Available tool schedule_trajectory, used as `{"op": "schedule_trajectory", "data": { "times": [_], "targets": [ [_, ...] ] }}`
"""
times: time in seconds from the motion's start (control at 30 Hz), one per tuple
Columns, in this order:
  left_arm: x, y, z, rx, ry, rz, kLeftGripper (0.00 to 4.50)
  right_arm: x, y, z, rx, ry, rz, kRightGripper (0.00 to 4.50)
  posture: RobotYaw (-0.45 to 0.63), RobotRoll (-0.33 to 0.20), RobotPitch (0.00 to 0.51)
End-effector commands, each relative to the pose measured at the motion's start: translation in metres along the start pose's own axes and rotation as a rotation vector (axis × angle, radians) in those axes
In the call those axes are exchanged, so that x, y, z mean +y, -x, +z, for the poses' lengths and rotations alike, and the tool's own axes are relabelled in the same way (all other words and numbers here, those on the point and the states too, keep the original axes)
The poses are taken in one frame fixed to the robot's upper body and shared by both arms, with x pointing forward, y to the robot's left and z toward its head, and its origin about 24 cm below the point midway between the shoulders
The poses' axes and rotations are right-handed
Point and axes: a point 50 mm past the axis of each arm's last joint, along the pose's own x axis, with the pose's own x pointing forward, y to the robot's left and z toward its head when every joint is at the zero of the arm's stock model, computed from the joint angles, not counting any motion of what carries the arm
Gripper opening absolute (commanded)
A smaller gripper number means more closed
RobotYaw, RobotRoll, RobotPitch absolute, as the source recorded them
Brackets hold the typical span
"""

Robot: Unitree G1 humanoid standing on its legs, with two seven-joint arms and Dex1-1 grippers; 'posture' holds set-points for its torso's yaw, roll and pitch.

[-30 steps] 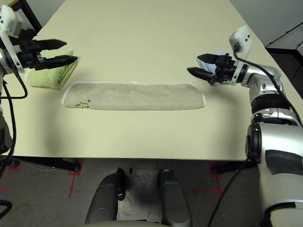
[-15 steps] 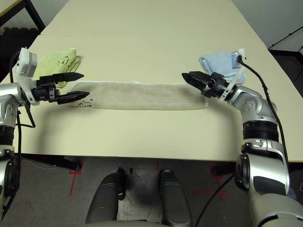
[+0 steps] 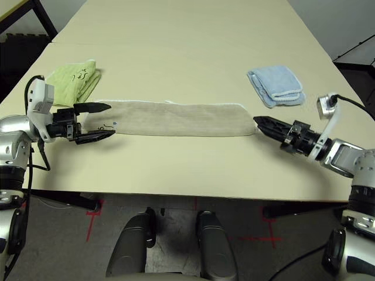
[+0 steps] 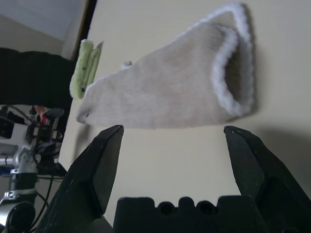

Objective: Fold the towel and set it aside.

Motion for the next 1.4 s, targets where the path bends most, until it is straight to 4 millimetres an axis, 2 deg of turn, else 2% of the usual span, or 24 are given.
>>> {"op": "schedule_trajectory", "data": {
  "times": [0.03, 0.33, 0.7, 1.03, 1.17, 1.4],
  "targets": [
    [-0.008, 0.003, 0.005, 0.014, -0.002, -0.062, 4.46, 0.001, 0.002, -0.005, -0.003, -0.026, -0.013, 4.5, -0.02, 0.0, 0.204],
    [-0.013, 0.004, 0.011, 0.028, 0.004, -0.082, 4.46, -0.008, -0.013, -0.02, -0.026, -0.099, -0.075, 4.5, -0.01, 0.0, 0.207],
    [-0.011, 0.005, 0.014, 0.041, -0.003, -0.08, 4.46, -0.02, -0.033, -0.013, -0.125, -0.135, -0.146, 4.5, -0.01, 0.0, 0.207],
    [-0.01, 0.007, 0.015, 0.055, -0.003, -0.079, 4.46, -0.02, -0.041, -0.021, -0.127, -0.158, -0.158, 4.5, -0.01, 0.0, 0.208],
    [-0.01, 0.007, 0.014, 0.06, 0.0, -0.081, 4.5, -0.023, -0.034, -0.026, -0.147, -0.18, -0.179, 3.2, -0.01, 0.0, 0.208],
    [-0.01, 0.006, 0.013, 0.061, 0.004, -0.085, 4.5, -0.027, -0.027, -0.036, -0.181, -0.212, -0.205, 0.49, -0.02, 0.0, 0.205]
  ]
}}
